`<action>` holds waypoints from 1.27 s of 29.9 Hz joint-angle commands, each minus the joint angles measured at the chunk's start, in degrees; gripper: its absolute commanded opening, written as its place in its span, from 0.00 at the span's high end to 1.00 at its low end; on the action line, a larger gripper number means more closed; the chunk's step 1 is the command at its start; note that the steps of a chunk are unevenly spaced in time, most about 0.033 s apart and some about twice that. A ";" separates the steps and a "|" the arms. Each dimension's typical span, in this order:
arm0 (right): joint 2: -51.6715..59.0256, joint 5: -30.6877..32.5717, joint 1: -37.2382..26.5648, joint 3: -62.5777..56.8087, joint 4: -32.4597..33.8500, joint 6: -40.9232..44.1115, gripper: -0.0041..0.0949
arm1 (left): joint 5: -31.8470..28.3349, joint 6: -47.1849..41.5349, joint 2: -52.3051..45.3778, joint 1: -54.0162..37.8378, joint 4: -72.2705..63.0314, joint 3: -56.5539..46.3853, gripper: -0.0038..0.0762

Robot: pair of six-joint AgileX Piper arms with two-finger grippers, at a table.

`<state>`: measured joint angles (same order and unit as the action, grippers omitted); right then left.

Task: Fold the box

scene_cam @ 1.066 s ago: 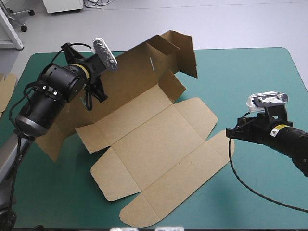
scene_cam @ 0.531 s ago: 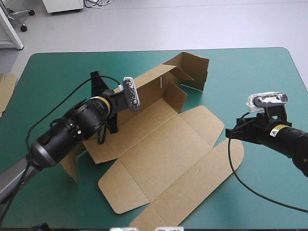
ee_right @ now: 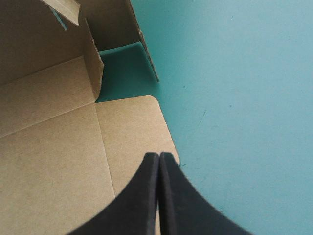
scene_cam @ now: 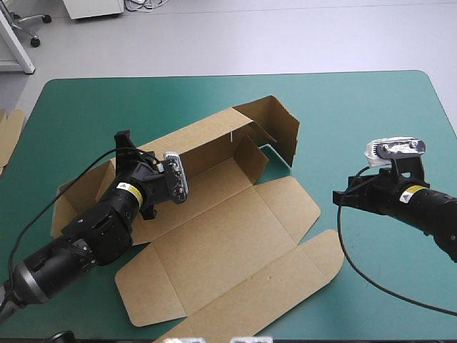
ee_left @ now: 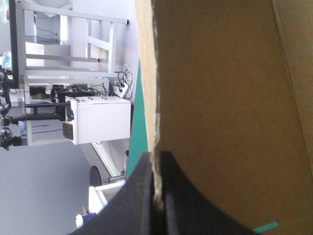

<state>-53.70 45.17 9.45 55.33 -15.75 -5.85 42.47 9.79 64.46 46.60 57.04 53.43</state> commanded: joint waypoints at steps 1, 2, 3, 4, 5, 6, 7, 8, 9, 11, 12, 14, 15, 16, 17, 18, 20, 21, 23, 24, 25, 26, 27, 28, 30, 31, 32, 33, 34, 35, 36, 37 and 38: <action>0.46 -3.04 -0.49 1.65 -2.40 -0.46 0.99 | -3.83 -4.62 -1.34 1.40 9.38 -0.90 0.97; 0.46 -3.25 -0.49 1.65 -3.01 -0.46 0.99 | -4.11 -5.39 -1.34 1.53 10.59 -1.55 0.97; 0.46 -3.52 -0.49 1.65 -3.54 -0.46 0.99 | -4.40 -6.47 -1.34 1.63 11.86 -2.01 0.97; 0.46 -3.68 -0.49 1.65 -3.83 -0.46 0.99 | -4.66 -7.97 -1.34 1.78 13.27 -2.63 0.97; 0.46 -3.81 -0.49 1.65 -4.10 -0.46 0.99 | -4.81 -9.30 -1.34 1.89 14.62 -3.23 0.97; 0.46 -3.79 -0.49 1.65 -4.21 -0.46 0.99 | -5.49 -10.37 -1.34 1.89 16.13 -3.75 0.97; 0.46 -3.79 -0.49 1.65 -4.42 -0.46 0.99 | -5.92 -11.60 -1.34 1.89 17.51 -4.31 0.97; 0.37 -3.88 -0.49 1.65 -4.71 -0.46 0.99 | -6.24 -12.63 -1.34 1.89 18.69 -4.68 0.97; 0.37 -3.88 -0.49 1.65 -4.96 -0.46 0.99 | -6.55 -13.63 -1.34 1.89 19.68 -5.04 0.97; -0.08 -4.02 -0.49 1.65 -5.41 -0.55 0.99 | -6.94 -15.61 -1.34 1.89 21.66 -5.38 0.97; -0.32 -4.15 -0.49 1.55 -5.92 -1.04 0.99 | -7.08 -16.84 -1.34 1.89 22.23 -5.38 0.97; -0.77 -4.28 -0.49 1.55 -6.69 -1.16 0.99 | -7.19 -18.66 -1.12 1.89 23.69 -5.38 0.97; -1.22 -4.45 -0.49 1.55 -6.95 -1.36 0.99 | -7.19 -19.29 -0.86 1.89 24.11 -5.38 0.97; -1.34 -4.55 -0.49 1.55 -7.09 -1.36 0.99 | -7.19 -19.69 -0.86 1.89 24.37 -5.38 0.97; -1.45 -4.82 -0.49 1.55 -7.09 -1.36 0.99 | -7.19 -20.22 -0.72 1.89 24.48 -5.38 0.97; -1.73 -5.06 -0.49 1.55 -7.25 -1.36 0.99 | -7.19 -20.74 -0.58 1.89 24.96 -5.38 0.97; -1.87 -5.63 -0.49 1.55 -8.20 -1.62 0.99 | -7.19 -20.74 -0.33 1.89 25.44 -5.46 0.97; -1.97 -6.12 -0.49 1.55 -9.01 -1.62 0.99 | -7.19 -20.74 -0.34 1.89 25.44 -5.46 0.97; -2.13 -6.26 -0.49 1.55 -10.55 -2.32 0.99 | -7.19 -21.02 -0.30 1.89 25.44 -5.95 0.97; -2.24 -6.26 -0.49 1.55 -11.69 -3.28 0.99 | -7.19 -21.02 -0.30 1.89 25.54 -6.41 0.97; -2.40 -5.99 -0.49 1.55 -12.50 -3.56 0.99 | -7.19 -21.02 -0.30 1.89 25.68 -7.24 0.97; -2.63 -5.87 -0.49 1.55 -13.26 -4.18 0.99 | -7.19 -21.02 -0.30 1.89 25.82 -8.32 0.97; -2.94 -5.59 -0.49 1.55 -14.42 -5.30 0.99 | -7.19 -21.02 -0.30 1.89 25.82 -9.16 0.97; -3.03 -5.41 -0.49 1.55 -14.99 -5.75 0.99 | -7.05 -21.02 -0.30 1.89 25.82 -10.19 0.97; -3.06 -5.18 -0.49 1.55 -15.78 -6.21 0.99 | -5.90 -20.75 -1.03 1.89 25.97 -11.92 0.97; -3.06 -5.09 -0.49 1.55 -15.78 -6.21 0.99 | -4.67 -20.75 -1.61 1.89 26.39 -12.59 0.97; -3.06 -4.95 -0.49 1.55 -15.78 -6.38 0.99 | -3.66 -20.75 -2.07 1.89 26.51 -12.91 0.97; -3.06 -4.87 -0.49 1.55 -15.68 -6.39 0.99 | -2.96 -20.75 -2.65 1.89 26.51 -13.04 0.97; -3.06 -4.82 -0.49 1.55 -15.56 -6.39 0.99 | -2.70 -20.87 -3.09 1.89 26.67 -13.04 0.97; -3.06 -4.73 -0.49 1.55 -15.56 -6.39 0.99 | -2.70 -20.87 -3.46 1.89 26.79 -13.04 0.97; -3.06 -4.73 -0.49 1.55 -15.56 -6.39 0.99 | -2.70 -20.96 -3.72 1.89 27.11 -13.04 0.97; -3.06 -4.69 -0.49 1.55 -15.56 -6.39 0.99 | -2.70 -21.40 -3.84 1.89 27.96 -13.04 0.97; -3.06 -4.69 -0.49 1.55 -15.56 -6.39 0.99 | -2.60 -21.41 -3.84 1.89 29.07 -13.04 0.97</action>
<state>-57.25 42.82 9.45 55.33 -29.62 -11.56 38.40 -10.87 61.99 48.25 82.38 39.13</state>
